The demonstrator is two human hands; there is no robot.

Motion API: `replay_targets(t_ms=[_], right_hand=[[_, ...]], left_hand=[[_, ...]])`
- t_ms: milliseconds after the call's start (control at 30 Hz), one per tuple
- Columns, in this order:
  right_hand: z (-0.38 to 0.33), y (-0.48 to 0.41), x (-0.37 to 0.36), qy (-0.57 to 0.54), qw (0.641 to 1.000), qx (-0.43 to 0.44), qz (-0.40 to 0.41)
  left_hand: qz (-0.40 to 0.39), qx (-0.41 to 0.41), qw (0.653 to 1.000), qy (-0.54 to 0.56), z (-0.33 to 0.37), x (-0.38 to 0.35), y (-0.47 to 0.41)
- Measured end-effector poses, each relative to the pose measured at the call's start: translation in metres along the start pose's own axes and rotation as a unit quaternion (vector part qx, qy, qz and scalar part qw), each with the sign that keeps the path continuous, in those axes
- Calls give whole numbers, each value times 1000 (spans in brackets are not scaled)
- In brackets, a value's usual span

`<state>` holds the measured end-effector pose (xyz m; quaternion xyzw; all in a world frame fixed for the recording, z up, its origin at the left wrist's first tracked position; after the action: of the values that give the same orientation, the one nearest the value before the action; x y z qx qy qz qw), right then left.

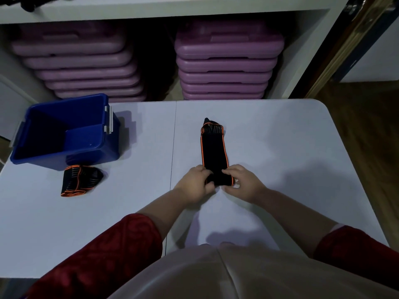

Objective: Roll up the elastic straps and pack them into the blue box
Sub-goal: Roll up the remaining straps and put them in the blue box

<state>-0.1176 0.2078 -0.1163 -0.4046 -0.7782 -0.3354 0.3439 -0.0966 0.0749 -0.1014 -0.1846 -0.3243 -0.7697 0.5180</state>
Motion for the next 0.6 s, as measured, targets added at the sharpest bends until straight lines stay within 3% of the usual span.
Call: replay_targets(t_ms=[167, 333, 500, 600], right_hand=[[11, -6, 2, -59, 997, -53, -1], [18, -14, -4, -69, 989, -128, 4], [9, -18, 10, -67, 988, -126, 61], [3, -13, 7, -35, 996, -66, 44]], left_hand=[[11, 42, 997, 61, -12, 3, -3], [35, -32, 998, -51, -3, -4, 6], [52, -22, 997, -57, 0, 4, -3], [47, -17, 998, -49, 0, 7, -7]])
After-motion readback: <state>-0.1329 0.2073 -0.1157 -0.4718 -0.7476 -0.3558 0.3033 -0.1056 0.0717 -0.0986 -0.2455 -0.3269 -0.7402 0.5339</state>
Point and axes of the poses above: each hand's wrist, its own y-axis away from the middle knuckle, its own x-axis out of the back of the hand, z = x × y, the point moved 10 cm from there along -y, towards the middle knuckle, and after that the axes turned 12 degrees about y, right-handed, at the moved point
